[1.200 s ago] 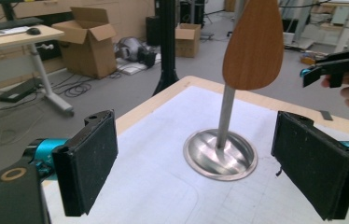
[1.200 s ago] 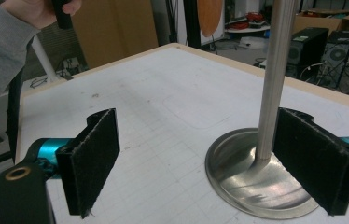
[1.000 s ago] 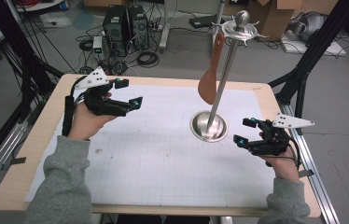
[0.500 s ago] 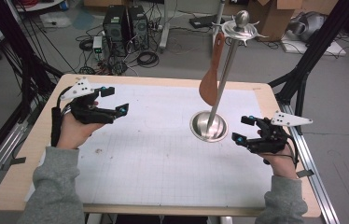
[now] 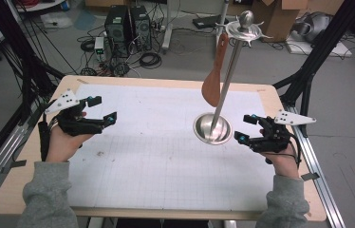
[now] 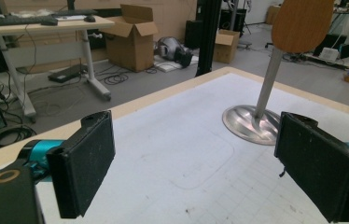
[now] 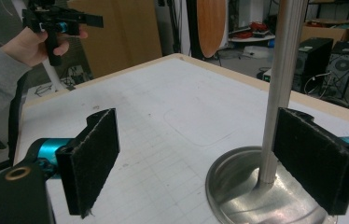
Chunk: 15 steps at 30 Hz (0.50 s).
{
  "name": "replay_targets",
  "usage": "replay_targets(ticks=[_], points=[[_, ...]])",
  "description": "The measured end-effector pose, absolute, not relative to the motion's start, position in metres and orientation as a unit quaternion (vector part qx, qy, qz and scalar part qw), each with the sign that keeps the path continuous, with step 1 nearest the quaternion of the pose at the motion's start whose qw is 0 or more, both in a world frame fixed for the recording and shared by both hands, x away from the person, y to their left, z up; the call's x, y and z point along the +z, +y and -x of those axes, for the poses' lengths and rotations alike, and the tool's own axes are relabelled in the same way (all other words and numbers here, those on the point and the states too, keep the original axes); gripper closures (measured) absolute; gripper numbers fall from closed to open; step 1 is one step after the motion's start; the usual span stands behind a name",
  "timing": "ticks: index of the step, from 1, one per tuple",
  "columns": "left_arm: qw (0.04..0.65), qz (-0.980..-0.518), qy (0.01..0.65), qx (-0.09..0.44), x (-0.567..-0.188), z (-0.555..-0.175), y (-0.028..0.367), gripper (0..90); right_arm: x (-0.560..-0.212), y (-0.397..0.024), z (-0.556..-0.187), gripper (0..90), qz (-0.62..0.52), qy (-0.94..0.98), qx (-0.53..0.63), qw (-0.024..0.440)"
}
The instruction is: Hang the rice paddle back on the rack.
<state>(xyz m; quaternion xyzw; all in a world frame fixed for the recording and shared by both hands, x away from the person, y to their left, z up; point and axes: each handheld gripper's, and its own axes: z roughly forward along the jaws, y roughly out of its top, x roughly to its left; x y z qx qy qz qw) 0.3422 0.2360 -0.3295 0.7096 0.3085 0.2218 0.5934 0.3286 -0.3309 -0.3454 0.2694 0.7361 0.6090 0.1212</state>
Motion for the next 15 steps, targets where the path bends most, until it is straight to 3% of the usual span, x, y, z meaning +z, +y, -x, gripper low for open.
replay_targets(ticks=[15], points=[[0.583,-0.705,0.333,0.230,-0.358,-0.329,0.259,12.7,-0.347,-0.329,-0.332,13.8,-0.273,0.737,0.606,0.122]])
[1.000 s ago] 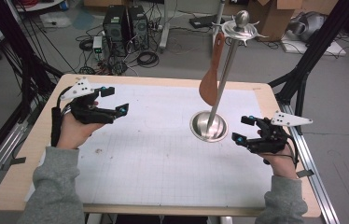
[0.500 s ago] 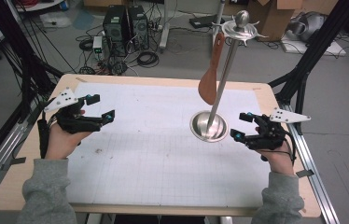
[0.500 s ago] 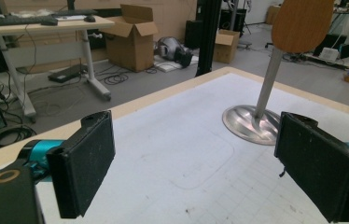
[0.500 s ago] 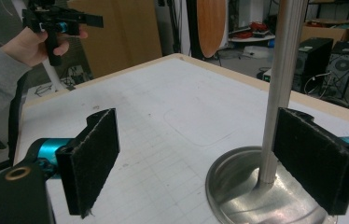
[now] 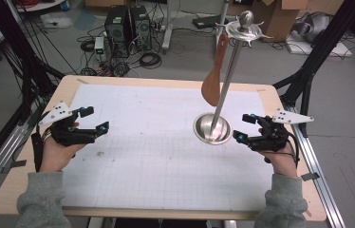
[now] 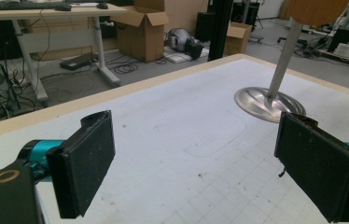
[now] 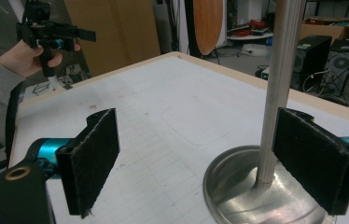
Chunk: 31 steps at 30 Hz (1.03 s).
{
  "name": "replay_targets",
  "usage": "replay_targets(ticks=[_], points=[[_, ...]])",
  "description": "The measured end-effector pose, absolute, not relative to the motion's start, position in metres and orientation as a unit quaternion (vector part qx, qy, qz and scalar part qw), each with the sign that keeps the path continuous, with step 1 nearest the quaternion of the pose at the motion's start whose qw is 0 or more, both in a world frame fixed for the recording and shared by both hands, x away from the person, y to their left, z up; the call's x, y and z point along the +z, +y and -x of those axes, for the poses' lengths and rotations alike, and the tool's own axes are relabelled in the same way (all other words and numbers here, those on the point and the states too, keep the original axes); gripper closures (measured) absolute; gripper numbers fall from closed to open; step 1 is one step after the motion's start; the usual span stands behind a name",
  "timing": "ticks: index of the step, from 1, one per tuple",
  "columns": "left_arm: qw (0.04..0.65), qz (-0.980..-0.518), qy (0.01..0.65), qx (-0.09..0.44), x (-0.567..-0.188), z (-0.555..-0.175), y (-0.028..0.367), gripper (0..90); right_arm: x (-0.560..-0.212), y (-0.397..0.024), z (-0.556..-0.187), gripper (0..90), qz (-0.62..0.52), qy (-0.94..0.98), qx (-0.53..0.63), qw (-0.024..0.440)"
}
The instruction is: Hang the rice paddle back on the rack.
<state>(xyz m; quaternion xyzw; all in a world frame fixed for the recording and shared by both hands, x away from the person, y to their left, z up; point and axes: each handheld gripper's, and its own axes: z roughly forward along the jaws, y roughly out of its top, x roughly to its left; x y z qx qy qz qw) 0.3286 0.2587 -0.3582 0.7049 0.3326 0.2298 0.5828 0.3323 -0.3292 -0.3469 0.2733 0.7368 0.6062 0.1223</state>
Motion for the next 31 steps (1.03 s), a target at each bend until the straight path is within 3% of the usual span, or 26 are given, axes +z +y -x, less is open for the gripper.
replay_targets(ticks=[31], points=[[0.582,-0.695,0.348,0.240,-0.368,-0.318,0.275,12.7,-0.345,-0.339,-0.329,13.8,-0.284,0.730,0.607,0.133]])
